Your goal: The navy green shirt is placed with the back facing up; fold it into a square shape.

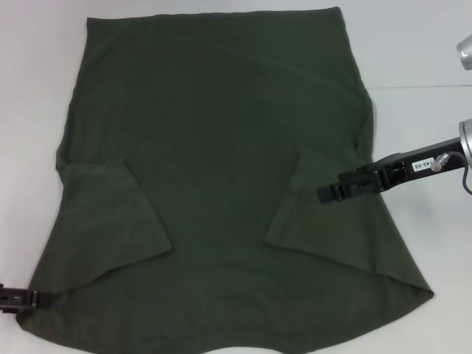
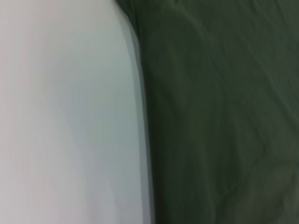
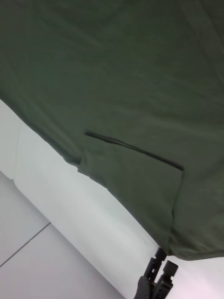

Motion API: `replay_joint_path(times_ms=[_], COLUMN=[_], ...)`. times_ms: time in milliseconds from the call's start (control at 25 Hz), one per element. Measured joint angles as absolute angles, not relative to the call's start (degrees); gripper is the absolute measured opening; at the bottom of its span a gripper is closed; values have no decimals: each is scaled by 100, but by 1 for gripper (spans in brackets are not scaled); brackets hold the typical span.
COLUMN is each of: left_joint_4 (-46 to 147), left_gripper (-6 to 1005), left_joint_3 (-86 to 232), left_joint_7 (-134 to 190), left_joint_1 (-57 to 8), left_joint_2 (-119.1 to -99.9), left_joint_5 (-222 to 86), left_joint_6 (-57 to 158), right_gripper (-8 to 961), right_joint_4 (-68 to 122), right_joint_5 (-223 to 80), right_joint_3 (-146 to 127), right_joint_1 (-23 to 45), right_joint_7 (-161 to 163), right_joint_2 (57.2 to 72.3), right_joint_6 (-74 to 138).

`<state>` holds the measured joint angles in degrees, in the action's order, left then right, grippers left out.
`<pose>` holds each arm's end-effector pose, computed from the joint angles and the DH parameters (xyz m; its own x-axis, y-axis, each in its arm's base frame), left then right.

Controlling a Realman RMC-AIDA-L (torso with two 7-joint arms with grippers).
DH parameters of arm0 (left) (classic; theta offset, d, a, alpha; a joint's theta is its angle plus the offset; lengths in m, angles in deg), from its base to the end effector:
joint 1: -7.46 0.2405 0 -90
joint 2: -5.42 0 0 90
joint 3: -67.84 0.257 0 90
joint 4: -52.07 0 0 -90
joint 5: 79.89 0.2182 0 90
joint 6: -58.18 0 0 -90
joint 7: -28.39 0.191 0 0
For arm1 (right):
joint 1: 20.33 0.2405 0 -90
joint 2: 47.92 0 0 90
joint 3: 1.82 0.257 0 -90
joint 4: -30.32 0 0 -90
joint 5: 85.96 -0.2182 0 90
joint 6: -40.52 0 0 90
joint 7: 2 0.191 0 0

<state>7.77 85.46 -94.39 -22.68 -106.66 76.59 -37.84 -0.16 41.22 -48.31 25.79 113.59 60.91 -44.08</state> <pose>-0.3755 0.3064 0.0357 0.2163 0.9516 0.2183 0.9705 -0.1852 -0.1546 0.2330 0.4145 -0.0174 0.6583 -0.7229 -0.2096 -0.7467 -0.6625 -0.0602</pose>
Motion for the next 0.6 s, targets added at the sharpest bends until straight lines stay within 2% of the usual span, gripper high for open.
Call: replay_joint_path(times_ms=[600], left_joint_4=[927], left_gripper=[878], left_joint_3=[8715], left_joint_7=[-9440], left_joint_1=[-2364], left_joint_2=[-10672], left_joint_5=[7708], left_joint_6=[-3860], right_gripper=[924], right_joint_4=[-9], right_joint_5=[4121], right_joint_3=[-4831], right_joint_1=[2624], right_joint_7=[11366], right_joint_2=[6136], right_joint_6=[-4382])
